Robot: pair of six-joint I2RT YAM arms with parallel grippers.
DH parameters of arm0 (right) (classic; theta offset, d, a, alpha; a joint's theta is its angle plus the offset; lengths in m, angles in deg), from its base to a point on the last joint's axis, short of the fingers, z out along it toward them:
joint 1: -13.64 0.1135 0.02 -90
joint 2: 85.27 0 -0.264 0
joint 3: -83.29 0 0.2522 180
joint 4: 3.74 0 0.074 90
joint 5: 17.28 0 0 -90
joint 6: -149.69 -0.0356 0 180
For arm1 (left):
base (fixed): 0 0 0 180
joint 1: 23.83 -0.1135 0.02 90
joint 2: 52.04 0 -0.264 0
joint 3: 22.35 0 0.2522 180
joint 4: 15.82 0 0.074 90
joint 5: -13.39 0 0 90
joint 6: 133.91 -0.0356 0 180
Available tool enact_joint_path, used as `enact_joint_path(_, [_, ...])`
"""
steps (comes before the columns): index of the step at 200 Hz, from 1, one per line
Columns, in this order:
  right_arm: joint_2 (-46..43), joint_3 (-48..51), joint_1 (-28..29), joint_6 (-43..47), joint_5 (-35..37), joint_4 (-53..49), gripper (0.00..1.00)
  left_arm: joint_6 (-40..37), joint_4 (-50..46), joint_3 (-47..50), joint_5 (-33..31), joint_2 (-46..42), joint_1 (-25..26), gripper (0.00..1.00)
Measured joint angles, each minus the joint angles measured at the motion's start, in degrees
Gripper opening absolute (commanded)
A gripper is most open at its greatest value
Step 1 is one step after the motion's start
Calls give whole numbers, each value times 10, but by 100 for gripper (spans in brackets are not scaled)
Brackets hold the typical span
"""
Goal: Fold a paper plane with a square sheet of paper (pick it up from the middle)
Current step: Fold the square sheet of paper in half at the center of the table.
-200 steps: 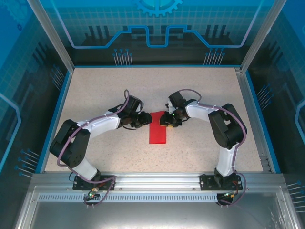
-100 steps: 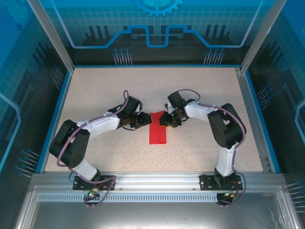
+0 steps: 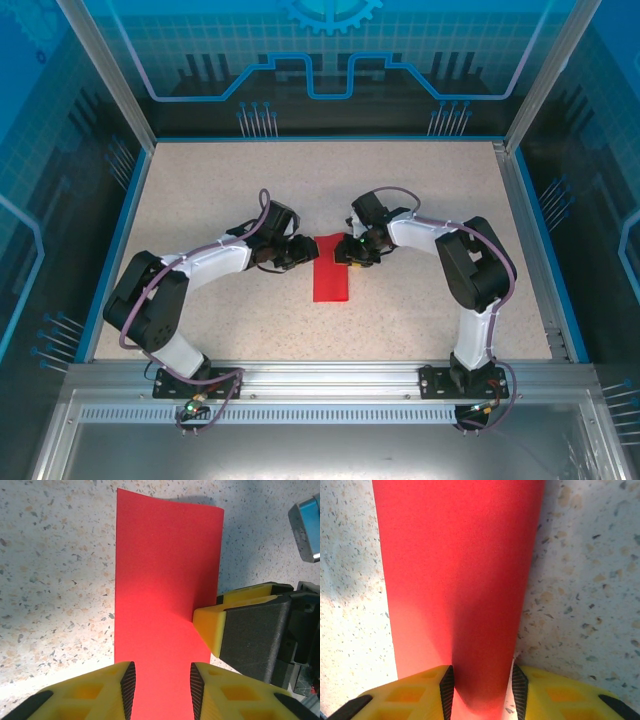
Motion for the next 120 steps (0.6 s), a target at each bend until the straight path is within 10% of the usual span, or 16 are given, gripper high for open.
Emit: enact_joint_path(120, [0,0,0,0,0,0,39,29,61,0,36,65,5,33])
